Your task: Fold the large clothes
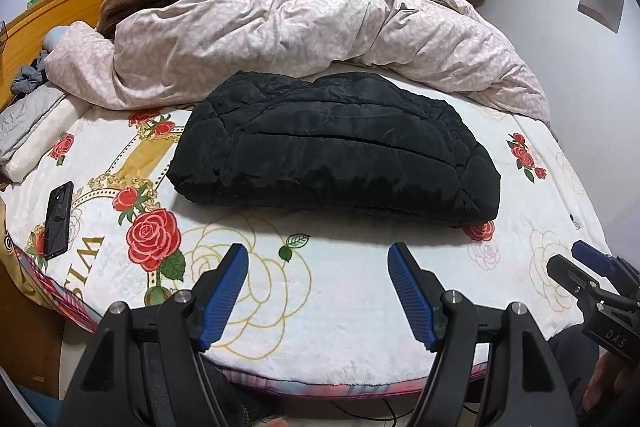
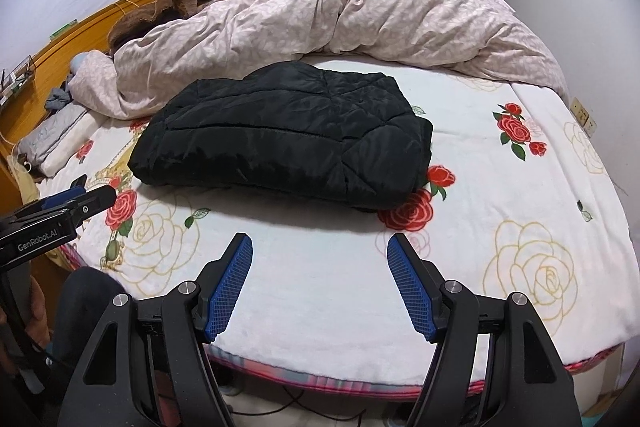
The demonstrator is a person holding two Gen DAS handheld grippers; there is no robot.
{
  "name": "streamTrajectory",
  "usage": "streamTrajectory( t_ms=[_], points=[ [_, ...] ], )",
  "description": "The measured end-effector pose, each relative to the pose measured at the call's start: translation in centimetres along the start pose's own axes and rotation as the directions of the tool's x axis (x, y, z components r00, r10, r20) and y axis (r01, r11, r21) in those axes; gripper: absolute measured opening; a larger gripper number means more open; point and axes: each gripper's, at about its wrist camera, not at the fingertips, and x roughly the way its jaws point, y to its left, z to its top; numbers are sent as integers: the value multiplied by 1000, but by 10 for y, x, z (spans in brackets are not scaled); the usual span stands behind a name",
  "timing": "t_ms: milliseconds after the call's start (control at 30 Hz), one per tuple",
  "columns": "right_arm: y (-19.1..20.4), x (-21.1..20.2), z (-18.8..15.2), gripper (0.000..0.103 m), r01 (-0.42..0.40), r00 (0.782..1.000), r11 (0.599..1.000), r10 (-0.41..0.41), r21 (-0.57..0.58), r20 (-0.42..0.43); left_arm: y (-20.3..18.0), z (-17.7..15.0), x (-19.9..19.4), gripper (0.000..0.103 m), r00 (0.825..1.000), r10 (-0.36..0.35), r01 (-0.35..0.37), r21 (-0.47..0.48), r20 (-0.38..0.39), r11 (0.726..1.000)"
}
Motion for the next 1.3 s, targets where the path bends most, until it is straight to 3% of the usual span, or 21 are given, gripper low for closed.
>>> streamTrajectory(
  t_ms=[1300],
  points=[
    [3,2,-3,70,1,1000,1000,-1,-7,-17,2,-3,0,74,1000,16,-16,-15,-11,1000]
  ],
)
